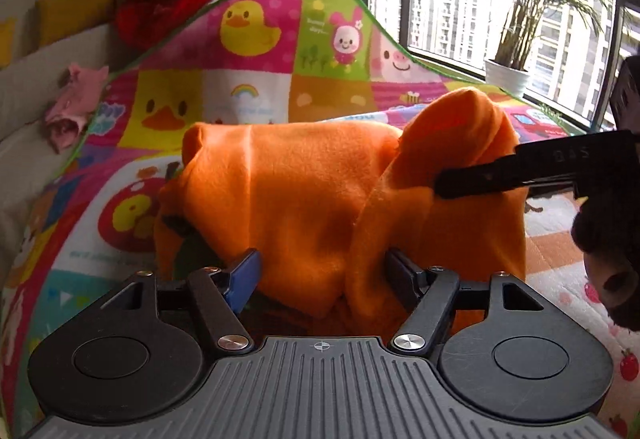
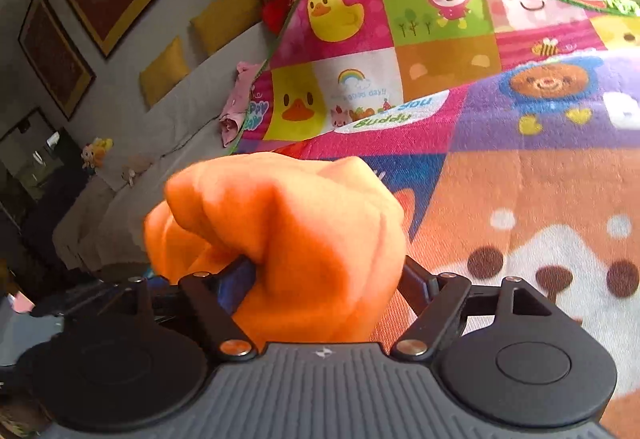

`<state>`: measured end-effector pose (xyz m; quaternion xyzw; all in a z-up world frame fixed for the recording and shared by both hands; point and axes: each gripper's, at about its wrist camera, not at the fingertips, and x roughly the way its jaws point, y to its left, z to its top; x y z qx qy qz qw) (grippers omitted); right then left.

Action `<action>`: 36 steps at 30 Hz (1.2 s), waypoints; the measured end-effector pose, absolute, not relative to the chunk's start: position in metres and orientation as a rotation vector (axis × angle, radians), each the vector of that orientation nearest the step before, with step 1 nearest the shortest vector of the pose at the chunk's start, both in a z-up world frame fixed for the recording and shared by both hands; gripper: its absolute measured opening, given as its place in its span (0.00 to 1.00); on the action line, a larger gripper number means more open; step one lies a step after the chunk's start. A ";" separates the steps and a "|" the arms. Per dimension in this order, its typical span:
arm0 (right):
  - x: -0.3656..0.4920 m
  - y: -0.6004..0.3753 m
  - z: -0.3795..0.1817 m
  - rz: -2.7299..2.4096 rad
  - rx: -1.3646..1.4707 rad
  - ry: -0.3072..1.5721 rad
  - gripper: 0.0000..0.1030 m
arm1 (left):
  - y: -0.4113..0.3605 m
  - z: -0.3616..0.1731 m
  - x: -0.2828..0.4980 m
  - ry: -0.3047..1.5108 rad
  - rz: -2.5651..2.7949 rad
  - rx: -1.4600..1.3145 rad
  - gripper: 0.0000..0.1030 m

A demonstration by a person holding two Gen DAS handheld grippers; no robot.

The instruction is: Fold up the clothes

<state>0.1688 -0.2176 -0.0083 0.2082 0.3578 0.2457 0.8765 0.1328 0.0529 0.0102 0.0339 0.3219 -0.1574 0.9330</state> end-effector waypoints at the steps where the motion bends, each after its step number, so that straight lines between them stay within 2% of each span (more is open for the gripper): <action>1: 0.165 -0.221 -0.011 0.514 0.471 0.752 0.75 | 0.058 0.009 0.135 0.669 -0.327 0.039 0.72; 7: 0.167 -0.208 -0.027 0.555 0.587 0.758 0.74 | 0.064 0.006 0.138 0.685 -0.340 0.001 0.72; 8: 0.168 -0.206 -0.029 0.565 0.599 0.755 0.72 | 0.065 0.007 0.138 0.686 -0.347 -0.001 0.71; 9: 0.170 -0.203 -0.030 0.572 0.596 0.754 0.66 | 0.067 0.011 0.136 0.682 -0.363 -0.008 0.68; 11: 0.172 -0.202 -0.031 0.576 0.585 0.752 0.61 | 0.074 0.023 0.131 0.660 -0.403 -0.033 0.69; 13: 0.174 -0.205 -0.032 0.583 0.584 0.754 0.58 | 0.082 0.036 0.127 0.632 -0.426 -0.065 0.72; 17: 0.173 -0.202 -0.032 0.583 0.555 0.742 0.58 | 0.108 0.059 0.140 0.549 -0.274 -0.152 0.86; 20: 0.174 -0.203 -0.032 0.586 0.557 0.742 0.58 | 0.122 0.045 0.173 0.588 -0.123 -0.184 0.86; 23: 0.175 -0.205 -0.033 0.593 0.569 0.746 0.58 | 0.126 0.019 0.200 0.671 -0.102 -0.209 0.82; 25: 0.176 -0.206 -0.034 0.597 0.575 0.747 0.57 | 0.128 0.005 0.208 0.698 -0.125 -0.235 0.75; 26: 0.177 -0.207 -0.035 0.600 0.582 0.749 0.57 | 0.126 0.002 0.208 0.696 -0.137 -0.231 0.69; 30: 0.181 -0.213 -0.037 0.611 0.617 0.756 0.54 | 0.116 0.000 0.205 0.686 -0.176 -0.180 0.54; 33: 0.183 -0.222 -0.037 0.592 0.634 0.751 0.53 | 0.098 0.001 0.189 0.707 -0.256 -0.153 0.45; 36: 0.184 -0.236 -0.029 0.559 0.610 0.731 0.52 | 0.078 0.003 0.171 0.729 -0.347 -0.127 0.41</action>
